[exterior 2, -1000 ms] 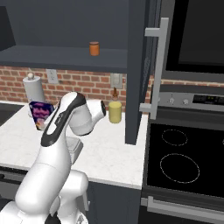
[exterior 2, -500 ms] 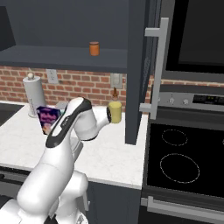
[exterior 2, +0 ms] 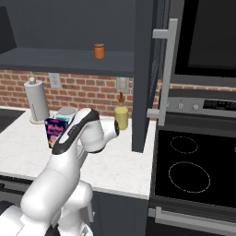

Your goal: Pick the cereal and place it on the digital scale for weighing, and close the cabinet.

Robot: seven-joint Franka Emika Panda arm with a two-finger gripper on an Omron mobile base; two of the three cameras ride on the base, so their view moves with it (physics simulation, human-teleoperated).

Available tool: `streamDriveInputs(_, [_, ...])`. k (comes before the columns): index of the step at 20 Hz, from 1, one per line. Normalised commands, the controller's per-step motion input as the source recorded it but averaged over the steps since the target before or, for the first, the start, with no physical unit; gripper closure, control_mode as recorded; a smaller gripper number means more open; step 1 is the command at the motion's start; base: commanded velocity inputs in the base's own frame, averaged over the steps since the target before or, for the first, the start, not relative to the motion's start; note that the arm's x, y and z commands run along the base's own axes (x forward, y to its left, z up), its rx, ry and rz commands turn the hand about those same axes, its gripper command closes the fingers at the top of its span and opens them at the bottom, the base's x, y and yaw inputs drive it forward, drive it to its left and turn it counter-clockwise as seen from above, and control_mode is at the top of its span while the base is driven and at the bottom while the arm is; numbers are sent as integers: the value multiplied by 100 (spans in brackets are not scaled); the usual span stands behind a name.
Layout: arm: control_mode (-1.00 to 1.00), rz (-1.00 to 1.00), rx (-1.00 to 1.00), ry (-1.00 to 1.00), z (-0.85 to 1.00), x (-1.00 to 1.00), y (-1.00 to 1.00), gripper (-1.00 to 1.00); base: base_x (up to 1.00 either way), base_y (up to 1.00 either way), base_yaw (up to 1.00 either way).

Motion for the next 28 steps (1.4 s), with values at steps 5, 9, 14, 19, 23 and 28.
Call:
streamDriveInputs(5, [-100, 0, 0, 0, -13, 31, -18, 100, 0, 0, 0])
streamDriveInputs(9, [-100, 0, 0, 0, -19, 30, -26, 100, 0, 0, 0])
streamDriveInputs(14, [-100, 0, 0, 0, -22, 19, -15, 100, 0, 0, 0])
streamDriveInputs(19, [-100, 0, 0, 0, -28, 19, 0, 100, 0, 0, 0])
streamDriveInputs(23, [-100, 0, 0, 0, -26, 10, 0, 100, 0, 0, 0])
streamDriveInputs(28, [-100, 0, 0, 0, -21, 8, 0, 100, 0, 0, 0])
